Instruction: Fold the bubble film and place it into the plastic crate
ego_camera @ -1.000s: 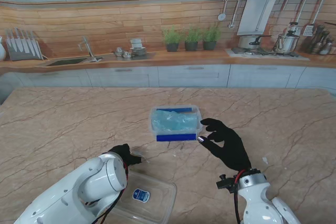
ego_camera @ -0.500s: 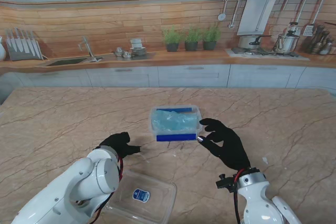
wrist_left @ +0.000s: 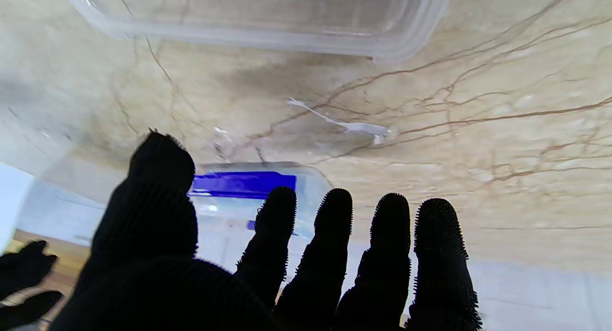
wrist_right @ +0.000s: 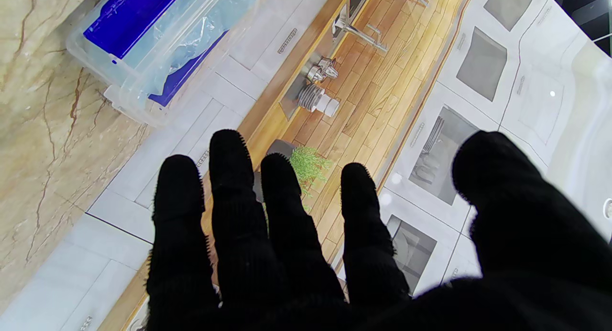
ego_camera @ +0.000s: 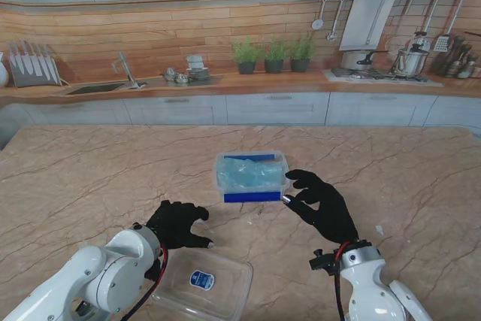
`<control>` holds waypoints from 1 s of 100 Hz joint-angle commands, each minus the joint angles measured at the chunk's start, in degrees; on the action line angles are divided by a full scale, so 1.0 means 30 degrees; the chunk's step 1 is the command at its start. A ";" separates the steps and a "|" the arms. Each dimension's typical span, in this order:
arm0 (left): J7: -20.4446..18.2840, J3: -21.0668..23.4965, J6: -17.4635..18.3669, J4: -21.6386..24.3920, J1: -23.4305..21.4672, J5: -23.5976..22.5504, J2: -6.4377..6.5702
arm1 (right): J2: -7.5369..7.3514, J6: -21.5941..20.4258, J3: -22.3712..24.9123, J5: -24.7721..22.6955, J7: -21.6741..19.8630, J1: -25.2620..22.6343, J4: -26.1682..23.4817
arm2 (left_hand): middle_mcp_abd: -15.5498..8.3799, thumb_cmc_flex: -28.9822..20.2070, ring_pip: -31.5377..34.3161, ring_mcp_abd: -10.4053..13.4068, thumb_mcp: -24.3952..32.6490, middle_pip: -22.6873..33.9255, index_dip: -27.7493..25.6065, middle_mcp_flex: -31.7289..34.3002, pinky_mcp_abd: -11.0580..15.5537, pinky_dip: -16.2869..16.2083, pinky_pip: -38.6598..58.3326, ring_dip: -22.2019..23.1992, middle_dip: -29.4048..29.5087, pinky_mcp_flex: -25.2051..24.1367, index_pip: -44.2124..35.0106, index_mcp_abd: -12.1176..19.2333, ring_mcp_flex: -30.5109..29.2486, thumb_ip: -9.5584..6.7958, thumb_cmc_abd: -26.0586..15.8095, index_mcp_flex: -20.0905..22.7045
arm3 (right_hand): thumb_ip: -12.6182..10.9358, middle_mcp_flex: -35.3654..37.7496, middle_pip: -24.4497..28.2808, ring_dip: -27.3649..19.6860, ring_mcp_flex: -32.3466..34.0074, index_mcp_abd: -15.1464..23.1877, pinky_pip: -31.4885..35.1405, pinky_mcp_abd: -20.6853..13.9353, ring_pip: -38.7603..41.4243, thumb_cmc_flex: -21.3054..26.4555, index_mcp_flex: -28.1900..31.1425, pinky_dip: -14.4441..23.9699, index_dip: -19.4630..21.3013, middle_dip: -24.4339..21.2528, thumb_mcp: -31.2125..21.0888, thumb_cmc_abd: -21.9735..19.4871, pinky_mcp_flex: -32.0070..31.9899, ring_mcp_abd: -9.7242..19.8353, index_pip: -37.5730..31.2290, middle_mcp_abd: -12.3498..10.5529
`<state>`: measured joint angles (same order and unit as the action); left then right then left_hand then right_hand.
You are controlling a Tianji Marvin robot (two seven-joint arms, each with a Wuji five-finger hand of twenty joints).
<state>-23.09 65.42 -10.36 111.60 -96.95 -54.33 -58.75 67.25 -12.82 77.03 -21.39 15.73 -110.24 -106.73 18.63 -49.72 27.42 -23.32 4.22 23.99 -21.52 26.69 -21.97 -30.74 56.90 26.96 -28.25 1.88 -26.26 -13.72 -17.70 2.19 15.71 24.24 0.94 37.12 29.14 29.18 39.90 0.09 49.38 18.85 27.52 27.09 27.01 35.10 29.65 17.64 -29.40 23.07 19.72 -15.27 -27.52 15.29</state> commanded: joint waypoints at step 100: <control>0.5087 -0.3952 0.4200 -0.3906 0.1580 -0.4071 0.0141 | 0.0192 -0.0142 0.0389 0.0206 0.0560 -0.0456 -0.0034 | -0.0967 0.3896 0.3824 0.0965 1.4989 0.3307 -0.2910 0.4550 0.0322 -0.1206 0.3491 0.1077 -0.0516 0.5629 -0.5930 -0.0182 -0.5744 -0.0230 0.5928 0.1020 | -0.0407 0.0226 -0.0228 0.0263 0.0042 0.0240 0.0009 -0.0096 0.0258 -0.0368 0.0090 0.0374 -0.0085 -0.0099 0.0511 -0.1380 -0.0234 -0.0184 0.0363 0.0153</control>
<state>-9.24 53.97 1.73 101.08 -92.22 -65.88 -58.14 67.51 -13.38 78.34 -20.83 17.20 -111.33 -106.64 16.01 -38.71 37.42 -21.46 46.86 31.81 -29.30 38.83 -20.38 -33.18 65.12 29.03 -28.99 17.91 -40.94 -14.26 -33.57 2.18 30.49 25.89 0.94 37.12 29.13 29.20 39.91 0.09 49.38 18.85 27.52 27.09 27.01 35.10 29.65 17.64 -29.38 23.05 19.71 -15.51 -27.49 15.33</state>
